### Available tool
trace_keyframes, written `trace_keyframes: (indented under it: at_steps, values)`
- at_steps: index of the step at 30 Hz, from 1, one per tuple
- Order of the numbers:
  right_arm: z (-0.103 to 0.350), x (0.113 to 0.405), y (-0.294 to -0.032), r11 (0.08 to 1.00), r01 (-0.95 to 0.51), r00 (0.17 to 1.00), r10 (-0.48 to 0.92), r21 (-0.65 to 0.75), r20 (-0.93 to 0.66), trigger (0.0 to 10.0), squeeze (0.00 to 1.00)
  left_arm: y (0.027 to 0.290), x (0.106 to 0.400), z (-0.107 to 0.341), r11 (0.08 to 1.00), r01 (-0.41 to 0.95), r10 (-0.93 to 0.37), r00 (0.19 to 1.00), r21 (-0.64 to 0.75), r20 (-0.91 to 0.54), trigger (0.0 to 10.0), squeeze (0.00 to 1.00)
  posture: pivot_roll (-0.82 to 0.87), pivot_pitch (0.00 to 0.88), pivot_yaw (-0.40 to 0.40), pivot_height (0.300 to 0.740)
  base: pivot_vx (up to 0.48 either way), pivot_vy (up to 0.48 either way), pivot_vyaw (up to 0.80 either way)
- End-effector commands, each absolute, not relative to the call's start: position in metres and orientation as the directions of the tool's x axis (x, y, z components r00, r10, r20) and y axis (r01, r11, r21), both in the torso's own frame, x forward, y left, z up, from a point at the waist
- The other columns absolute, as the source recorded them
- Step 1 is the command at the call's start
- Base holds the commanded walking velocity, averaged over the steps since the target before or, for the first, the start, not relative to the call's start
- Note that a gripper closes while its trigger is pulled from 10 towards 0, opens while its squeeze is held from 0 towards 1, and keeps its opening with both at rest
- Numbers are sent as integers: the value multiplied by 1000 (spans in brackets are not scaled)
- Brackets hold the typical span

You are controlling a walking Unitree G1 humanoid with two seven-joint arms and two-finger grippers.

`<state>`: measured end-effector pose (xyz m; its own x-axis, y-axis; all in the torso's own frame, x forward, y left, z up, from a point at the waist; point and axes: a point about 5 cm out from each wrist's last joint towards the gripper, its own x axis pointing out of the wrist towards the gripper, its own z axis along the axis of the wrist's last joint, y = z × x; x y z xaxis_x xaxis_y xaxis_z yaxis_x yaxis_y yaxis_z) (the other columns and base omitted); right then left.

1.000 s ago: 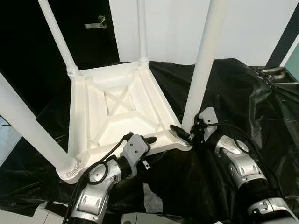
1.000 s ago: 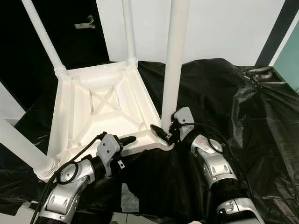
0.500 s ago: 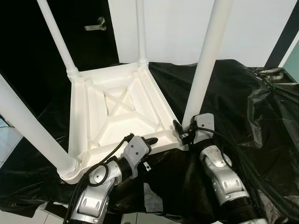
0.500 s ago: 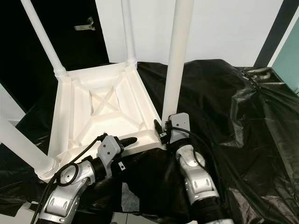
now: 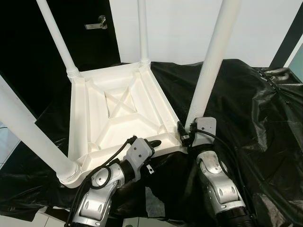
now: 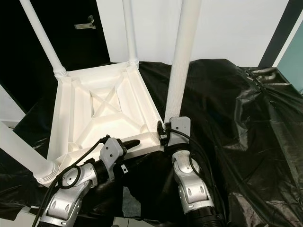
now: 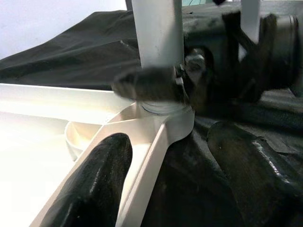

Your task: Building children table

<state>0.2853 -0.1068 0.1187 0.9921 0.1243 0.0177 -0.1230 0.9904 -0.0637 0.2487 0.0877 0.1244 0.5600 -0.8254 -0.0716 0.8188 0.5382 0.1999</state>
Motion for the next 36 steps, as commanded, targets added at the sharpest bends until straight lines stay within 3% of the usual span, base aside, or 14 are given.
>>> trace_keyframes:
  at_steps: [1, 13, 14, 15, 16, 27, 29, 36]
  values:
    - [120, 284, -106, 988, -142, 989, 143, -65, 19, 10000, 1000, 88, 252, 127, 599, 774, -782, 620, 207, -55, 10000, 0, 57, 0, 28, 740, 0, 0, 0]
    - [126, 284, -122, 958, -264, 962, 270, -109, 44, 10000, 1000, 95, 257, 130, 625, 752, -762, 646, 210, -47, 10000, 0, 58, 0, 23, 740, 0, 0, 0]
    - [128, 285, -123, 942, -314, 946, 321, -120, 51, 10000, 188, 95, 256, 130, 623, 754, -763, 644, 210, -50, 10000, 0, 62, 0, 37, 740, 0, 0, 0]
    - [128, 285, -123, 942, -314, 946, 321, -120, 51, 10000, 188, 95, 256, 130, 623, 754, -763, 644, 210, -50, 10000, 0, 62, 0, 37, 740, 0, 0, 0]
    - [130, 289, -127, 923, -359, 928, 369, -141, 54, 10000, 0, 95, 256, 130, 616, 759, -768, 638, 213, -53, 10000, 0, 73, 0, 37, 740, 0, 0, 0]
    - [134, 311, -140, 775, -572, 810, 586, -268, -35, 10000, 0, 95, 255, 130, 604, 765, -775, 629, 222, -60, 10000, 0, 92, 0, 37, 740, 0, 0, 0]
    - [128, 313, -142, 749, -605, 788, 611, -271, -70, 0, 0, 97, 254, 130, 601, 766, -775, 628, 228, -65, 10000, 0, 114, 0, 33, 740, 0, 0, 0]
    - [121, 308, -145, 766, -588, 804, 588, -259, -84, 0, 0, 98, 253, 130, 610, 758, -768, 638, 231, -66, 10000, 0, 117, 0, 29, 740, 0, 0, 0]
